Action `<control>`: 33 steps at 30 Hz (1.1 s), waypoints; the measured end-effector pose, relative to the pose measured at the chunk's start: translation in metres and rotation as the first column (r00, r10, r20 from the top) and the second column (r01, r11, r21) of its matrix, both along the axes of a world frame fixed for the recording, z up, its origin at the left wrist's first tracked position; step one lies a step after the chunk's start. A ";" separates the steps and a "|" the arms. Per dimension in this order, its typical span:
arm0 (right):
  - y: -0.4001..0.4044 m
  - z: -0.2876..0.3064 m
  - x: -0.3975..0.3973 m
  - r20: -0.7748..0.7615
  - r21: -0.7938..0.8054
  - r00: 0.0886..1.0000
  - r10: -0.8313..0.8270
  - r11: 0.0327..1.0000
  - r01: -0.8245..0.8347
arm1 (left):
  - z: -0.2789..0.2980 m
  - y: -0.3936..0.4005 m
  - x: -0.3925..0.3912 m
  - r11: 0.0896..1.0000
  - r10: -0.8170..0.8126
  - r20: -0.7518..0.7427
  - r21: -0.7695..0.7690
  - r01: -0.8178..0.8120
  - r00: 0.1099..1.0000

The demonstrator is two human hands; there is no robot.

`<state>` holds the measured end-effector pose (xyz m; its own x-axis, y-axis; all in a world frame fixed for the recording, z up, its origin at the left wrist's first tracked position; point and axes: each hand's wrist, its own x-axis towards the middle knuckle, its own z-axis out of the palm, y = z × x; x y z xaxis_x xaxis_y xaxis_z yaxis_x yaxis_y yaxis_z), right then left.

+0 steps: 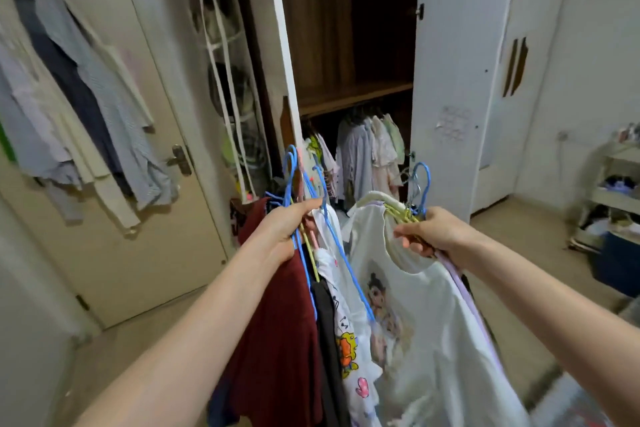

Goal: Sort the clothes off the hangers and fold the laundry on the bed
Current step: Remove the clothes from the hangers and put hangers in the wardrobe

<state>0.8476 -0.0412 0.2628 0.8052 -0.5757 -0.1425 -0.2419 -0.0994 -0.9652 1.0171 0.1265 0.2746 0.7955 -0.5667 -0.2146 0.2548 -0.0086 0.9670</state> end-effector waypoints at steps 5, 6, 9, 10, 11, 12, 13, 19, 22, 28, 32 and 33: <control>-0.055 -0.001 0.076 -0.051 -0.147 0.981 -0.188 0.973 0.179 | -0.020 -0.066 0.092 0.993 -0.096 -0.035 0.062 0.098 0.995; -0.067 -0.001 0.085 -0.063 -0.165 0.974 -0.220 0.964 0.207 | -0.024 -0.082 0.104 0.991 -0.117 -0.047 0.062 0.120 0.992; -0.106 -0.001 0.106 -0.075 -0.192 0.954 -0.289 0.943 0.271 | -0.034 -0.135 0.134 0.979 -0.182 -0.101 0.069 0.190 0.978; -0.122 -0.001 0.113 -0.068 -0.189 0.950 -0.305 0.939 0.288 | -0.037 -0.155 0.143 0.975 -0.204 -0.120 0.069 0.213 0.972; -0.139 -0.002 0.120 -0.057 -0.183 0.947 -0.317 0.935 0.303 | -0.041 -0.174 0.152 0.972 -0.212 -0.134 0.075 0.223 0.968; -0.156 -0.004 0.127 -0.043 -0.178 0.944 -0.326 0.933 0.314 | -0.046 -0.194 0.162 0.970 -0.211 -0.138 0.090 0.225 0.968; -0.174 -0.007 0.135 -0.031 -0.174 0.943 -0.332 0.931 0.322 | -0.048 -0.212 0.169 0.968 -0.212 -0.140 0.107 0.228 0.967; -0.302 -0.021 0.205 -0.036 -0.223 0.947 -0.318 0.927 0.303 | -0.063 -0.337 0.226 0.979 -0.170 -0.201 0.073 0.188 0.965; -0.366 -0.021 0.249 -0.099 -0.256 0.953 -0.286 0.933 0.254 | -0.063 -0.396 0.258 0.991 -0.109 -0.242 0.055 0.126 0.964; -0.477 -0.034 0.361 -0.150 -0.262 0.978 -0.146 0.960 0.103 | -0.080 -0.483 0.326 0.995 -0.052 -0.259 0.068 0.072 0.964; -0.534 -0.055 0.439 -0.163 -0.226 0.982 -0.095 0.973 0.057 | -0.096 -0.541 0.374 0.994 -0.065 -0.275 0.065 0.086 0.959; -0.546 -0.060 0.455 -0.161 -0.211 0.984 -0.080 0.976 0.044 | -0.103 -0.554 0.387 0.994 -0.060 -0.276 0.071 0.082 0.959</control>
